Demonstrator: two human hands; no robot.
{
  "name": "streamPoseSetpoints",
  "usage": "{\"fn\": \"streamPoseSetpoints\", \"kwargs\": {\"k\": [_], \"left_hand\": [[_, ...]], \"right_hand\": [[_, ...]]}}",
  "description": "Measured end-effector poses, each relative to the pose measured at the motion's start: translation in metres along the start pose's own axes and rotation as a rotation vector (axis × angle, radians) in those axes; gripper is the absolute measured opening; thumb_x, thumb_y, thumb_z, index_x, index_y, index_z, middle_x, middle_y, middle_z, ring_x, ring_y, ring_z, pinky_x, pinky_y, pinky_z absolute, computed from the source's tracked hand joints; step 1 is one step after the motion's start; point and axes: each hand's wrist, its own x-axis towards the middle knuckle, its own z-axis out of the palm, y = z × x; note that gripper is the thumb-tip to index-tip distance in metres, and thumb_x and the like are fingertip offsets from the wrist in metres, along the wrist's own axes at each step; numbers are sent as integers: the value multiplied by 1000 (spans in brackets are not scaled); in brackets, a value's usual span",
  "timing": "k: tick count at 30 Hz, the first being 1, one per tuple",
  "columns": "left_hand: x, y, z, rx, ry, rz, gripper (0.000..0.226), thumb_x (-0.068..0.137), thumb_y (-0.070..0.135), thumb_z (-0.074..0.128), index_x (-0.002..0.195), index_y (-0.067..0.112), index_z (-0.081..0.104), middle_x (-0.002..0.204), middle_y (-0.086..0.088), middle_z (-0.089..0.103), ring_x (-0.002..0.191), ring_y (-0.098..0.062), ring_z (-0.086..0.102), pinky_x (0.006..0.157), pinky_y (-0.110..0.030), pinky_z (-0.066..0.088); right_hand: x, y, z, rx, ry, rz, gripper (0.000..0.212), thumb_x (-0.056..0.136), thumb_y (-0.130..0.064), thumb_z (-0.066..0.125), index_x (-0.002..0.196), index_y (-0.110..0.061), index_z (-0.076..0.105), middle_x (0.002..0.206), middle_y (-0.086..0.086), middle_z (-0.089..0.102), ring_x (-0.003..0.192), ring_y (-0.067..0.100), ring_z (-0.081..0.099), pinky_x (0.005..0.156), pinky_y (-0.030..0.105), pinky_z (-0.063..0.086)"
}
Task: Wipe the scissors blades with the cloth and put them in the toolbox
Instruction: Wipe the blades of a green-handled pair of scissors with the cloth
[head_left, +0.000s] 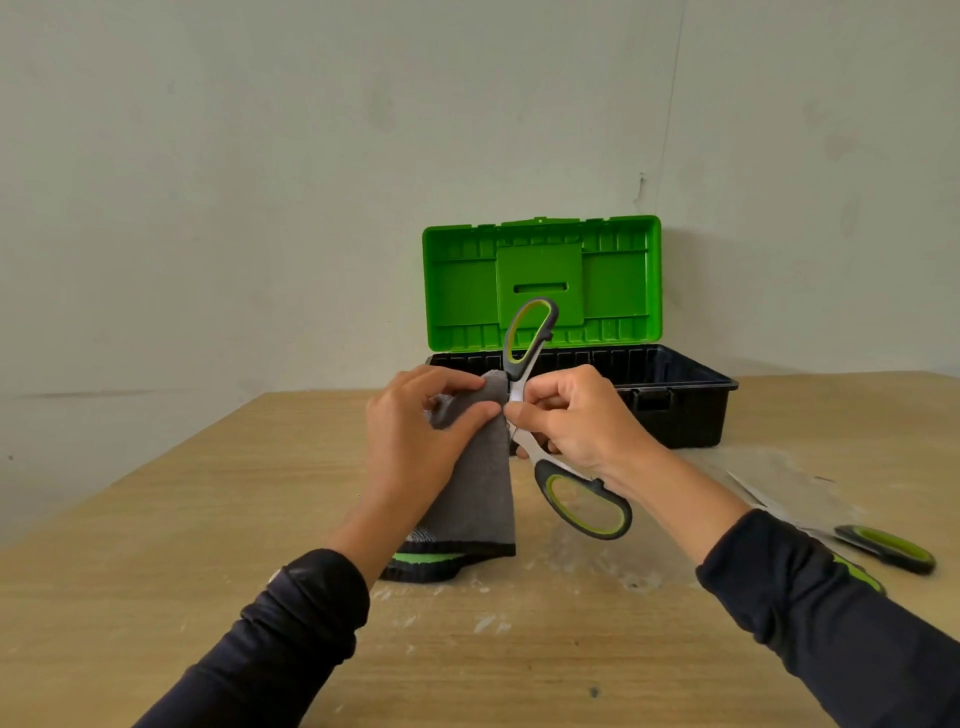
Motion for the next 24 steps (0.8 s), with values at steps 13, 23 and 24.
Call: {"fn": "streamPoseSetpoints", "kwargs": {"k": [13,23,24], "left_hand": [[4,-11,-3,-41,59,-76,16,72,22,77,85,26,67,83,15,62,79,-2,58,65,-7,43],[11,-31,-6,91,55,-152,10,74,24,76,81,22,70,78,10,66,72,0,58,67,-12,39],[11,-32,-6,91,42,-170,10,73,23,76,80,21,70,76,9,67,70,0,58,65,-7,37]], "right_hand": [[2,1,-2,30,-54,-57,32,86,-11,66,56,-9,53,51,2,44,52,22,45,50,24,36],[3,6,-13,-53,-136,-2,35,88,-13,64,55,-8,52,50,5,43,48,17,38,51,23,36],[3,6,-17,-93,-136,9,34,88,-14,64,56,-7,55,48,2,46,44,14,40,50,21,37]]}}
